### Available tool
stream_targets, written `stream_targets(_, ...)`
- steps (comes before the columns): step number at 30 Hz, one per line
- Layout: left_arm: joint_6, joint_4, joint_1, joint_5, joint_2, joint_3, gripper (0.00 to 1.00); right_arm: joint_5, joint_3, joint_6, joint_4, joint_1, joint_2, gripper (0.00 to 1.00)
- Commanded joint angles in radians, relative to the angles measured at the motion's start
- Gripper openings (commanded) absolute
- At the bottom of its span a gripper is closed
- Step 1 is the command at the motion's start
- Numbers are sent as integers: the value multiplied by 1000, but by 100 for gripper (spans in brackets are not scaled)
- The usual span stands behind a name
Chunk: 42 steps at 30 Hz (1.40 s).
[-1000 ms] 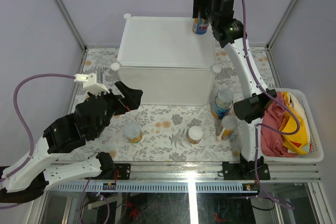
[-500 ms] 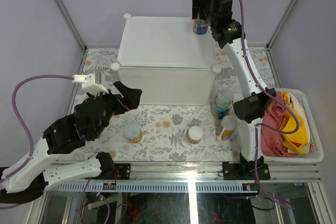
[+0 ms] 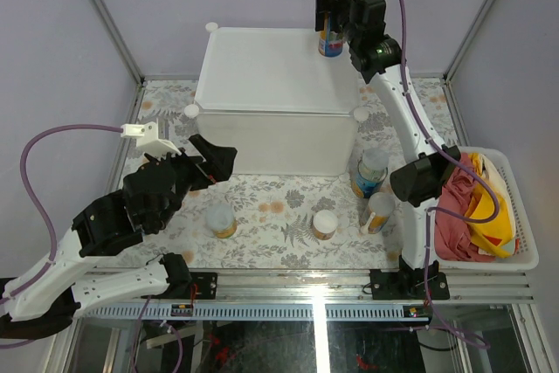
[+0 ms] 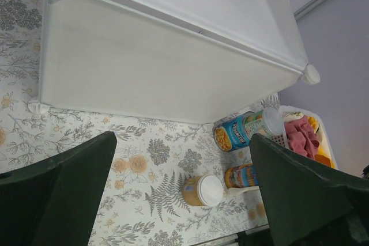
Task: Place and organize the canned foods onto the counter
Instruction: Place the canned food on the counter.
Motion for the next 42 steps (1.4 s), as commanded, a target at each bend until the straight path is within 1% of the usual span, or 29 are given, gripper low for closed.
stream_targets(1,-2,56,-2,-24,-1,-5,100,-16,8,16,94,-5,-88,94)
stream_targets(3,0,56,-1,-20,2,-2,100,-17,6,18,92,-5,-91,99)
stream_targets(4,1,56,-2,-19,5,0,100,-18,6,18,91,-4,-91,100)
stream_targets(14,-2,47,-1,-10,4,7,100,-9,2,22,80,-4,-110,100)
stream_targets(21,-16,33,-2,-4,-7,9,100,3,-76,28,107,-4,-175,100)
stream_targets(27,-12,13,-2,4,-16,13,100,5,-154,42,118,0,-261,100)
stream_targets(34,-3,-10,-2,25,-27,30,100,51,-270,38,113,33,-384,99)
stream_targets(42,-2,-17,-1,82,-36,12,100,141,-508,32,111,92,-606,100)
